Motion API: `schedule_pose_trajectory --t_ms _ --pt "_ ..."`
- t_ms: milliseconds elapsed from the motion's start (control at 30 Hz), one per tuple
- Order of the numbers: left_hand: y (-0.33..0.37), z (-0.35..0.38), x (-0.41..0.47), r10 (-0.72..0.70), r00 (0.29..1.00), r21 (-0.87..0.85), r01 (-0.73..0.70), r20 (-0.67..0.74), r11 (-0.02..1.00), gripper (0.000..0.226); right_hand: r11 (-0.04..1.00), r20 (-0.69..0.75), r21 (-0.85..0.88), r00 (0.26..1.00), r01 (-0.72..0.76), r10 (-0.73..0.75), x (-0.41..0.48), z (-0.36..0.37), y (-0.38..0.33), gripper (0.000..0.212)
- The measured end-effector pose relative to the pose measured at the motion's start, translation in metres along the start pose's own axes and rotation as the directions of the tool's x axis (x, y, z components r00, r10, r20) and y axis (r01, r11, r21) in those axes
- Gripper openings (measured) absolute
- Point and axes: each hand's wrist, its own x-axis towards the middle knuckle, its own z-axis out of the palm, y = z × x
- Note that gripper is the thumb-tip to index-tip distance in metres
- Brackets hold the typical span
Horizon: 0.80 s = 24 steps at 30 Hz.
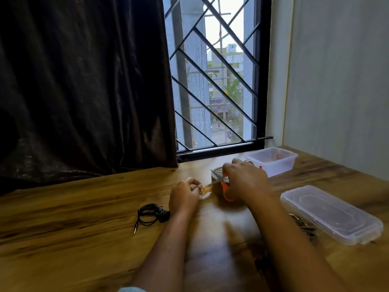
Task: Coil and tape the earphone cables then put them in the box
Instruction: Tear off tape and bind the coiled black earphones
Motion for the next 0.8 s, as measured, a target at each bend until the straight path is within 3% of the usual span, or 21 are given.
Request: schedule_pose_trajectory --t_ms 167,367,567,800 --pt "0.001 0.0 -0.001 0.015 1.0 0.01 -0.015 -0.001 1.0 0.005 1.0 -0.037 0.02 0.999 -0.001 0.001 0.003 0.012 -0.004 0.035" --pt "-0.001 0.0 -0.002 0.048 0.999 0.068 -0.048 0.001 0.997 0.002 0.992 -0.066 0.061 0.991 -0.111 0.115 0.012 0.027 0.006 0.038" --pt "0.003 0.001 -0.008 0.101 0.995 0.174 -0.103 0.017 0.979 0.004 0.983 -0.137 0.18 0.989 -0.029 0.054 0.015 0.034 0.006 0.031" --pt "0.006 -0.004 -0.016 0.119 0.993 0.169 -0.118 0.004 0.978 0.003 0.955 -0.127 0.285 0.985 -0.077 0.117 0.024 0.043 0.003 0.029"
